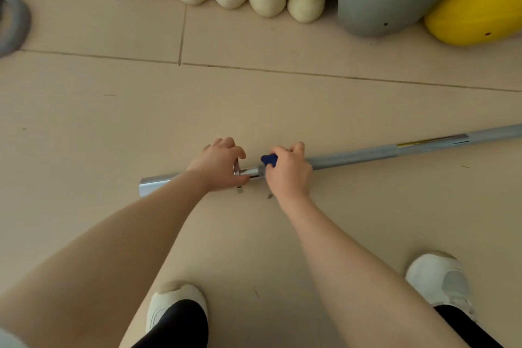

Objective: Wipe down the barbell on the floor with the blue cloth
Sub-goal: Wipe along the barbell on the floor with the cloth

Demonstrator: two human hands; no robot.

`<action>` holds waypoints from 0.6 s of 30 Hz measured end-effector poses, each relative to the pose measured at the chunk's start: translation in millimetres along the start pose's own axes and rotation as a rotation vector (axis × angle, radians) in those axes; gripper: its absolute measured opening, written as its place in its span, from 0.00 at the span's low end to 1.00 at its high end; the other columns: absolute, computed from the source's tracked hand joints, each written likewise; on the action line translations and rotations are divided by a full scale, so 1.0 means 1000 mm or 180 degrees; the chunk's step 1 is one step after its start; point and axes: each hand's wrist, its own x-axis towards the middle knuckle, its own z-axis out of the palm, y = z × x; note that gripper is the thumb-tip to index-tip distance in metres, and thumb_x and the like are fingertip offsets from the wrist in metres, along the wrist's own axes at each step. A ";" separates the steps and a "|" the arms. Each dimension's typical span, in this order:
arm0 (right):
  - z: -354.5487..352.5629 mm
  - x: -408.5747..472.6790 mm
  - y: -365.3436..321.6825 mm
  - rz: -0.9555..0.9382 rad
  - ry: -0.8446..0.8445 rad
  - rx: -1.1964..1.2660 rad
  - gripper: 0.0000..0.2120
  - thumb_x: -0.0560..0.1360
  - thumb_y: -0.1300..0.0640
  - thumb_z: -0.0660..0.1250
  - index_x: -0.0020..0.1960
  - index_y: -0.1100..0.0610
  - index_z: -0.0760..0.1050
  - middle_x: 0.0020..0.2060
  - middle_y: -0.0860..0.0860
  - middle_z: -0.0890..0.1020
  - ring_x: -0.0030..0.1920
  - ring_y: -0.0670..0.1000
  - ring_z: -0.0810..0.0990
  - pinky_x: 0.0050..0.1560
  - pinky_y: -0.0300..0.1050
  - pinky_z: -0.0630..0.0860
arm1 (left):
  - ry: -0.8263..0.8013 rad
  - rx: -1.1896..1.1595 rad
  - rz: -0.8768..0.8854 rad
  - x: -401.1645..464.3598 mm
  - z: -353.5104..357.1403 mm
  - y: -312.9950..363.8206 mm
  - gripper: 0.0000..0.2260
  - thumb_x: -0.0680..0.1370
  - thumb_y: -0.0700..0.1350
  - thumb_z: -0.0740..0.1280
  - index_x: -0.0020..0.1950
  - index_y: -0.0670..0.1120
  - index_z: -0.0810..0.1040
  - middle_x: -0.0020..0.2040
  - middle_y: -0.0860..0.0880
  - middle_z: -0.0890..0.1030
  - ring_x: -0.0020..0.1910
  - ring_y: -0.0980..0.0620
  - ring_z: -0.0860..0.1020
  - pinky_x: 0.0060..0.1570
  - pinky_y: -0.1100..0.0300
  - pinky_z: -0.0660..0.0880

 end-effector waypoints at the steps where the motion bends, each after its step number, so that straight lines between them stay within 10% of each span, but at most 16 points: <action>1: 0.006 -0.008 -0.009 -0.0215 -0.0157 0.0015 0.09 0.73 0.58 0.64 0.52 0.54 0.77 0.56 0.55 0.70 0.44 0.60 0.79 0.45 0.47 0.73 | -0.0100 0.0117 -0.0005 0.000 0.001 0.002 0.29 0.71 0.54 0.70 0.69 0.47 0.67 0.63 0.46 0.70 0.64 0.46 0.67 0.62 0.55 0.64; 6: 0.001 -0.015 0.007 -0.0916 -0.0531 -0.0310 0.09 0.75 0.55 0.63 0.54 0.53 0.76 0.54 0.55 0.69 0.47 0.58 0.78 0.38 0.46 0.69 | -0.0821 0.0748 0.0162 0.005 0.010 0.019 0.39 0.71 0.54 0.71 0.75 0.46 0.54 0.73 0.47 0.62 0.72 0.45 0.62 0.69 0.52 0.60; 12: -0.018 0.005 0.058 0.0180 0.0166 -0.0131 0.09 0.73 0.59 0.64 0.52 0.53 0.78 0.56 0.56 0.70 0.46 0.60 0.79 0.42 0.49 0.75 | -0.0712 0.0875 0.0298 0.004 0.024 0.026 0.12 0.78 0.50 0.60 0.60 0.49 0.72 0.54 0.48 0.79 0.57 0.46 0.74 0.54 0.55 0.67; 18: 0.003 -0.022 0.035 -0.0733 -0.0114 -0.0406 0.05 0.73 0.61 0.64 0.47 0.60 0.77 0.54 0.60 0.71 0.43 0.61 0.77 0.34 0.48 0.68 | -0.0782 0.1570 0.0308 0.011 0.028 0.044 0.11 0.76 0.44 0.62 0.58 0.48 0.71 0.55 0.47 0.79 0.57 0.46 0.75 0.55 0.56 0.65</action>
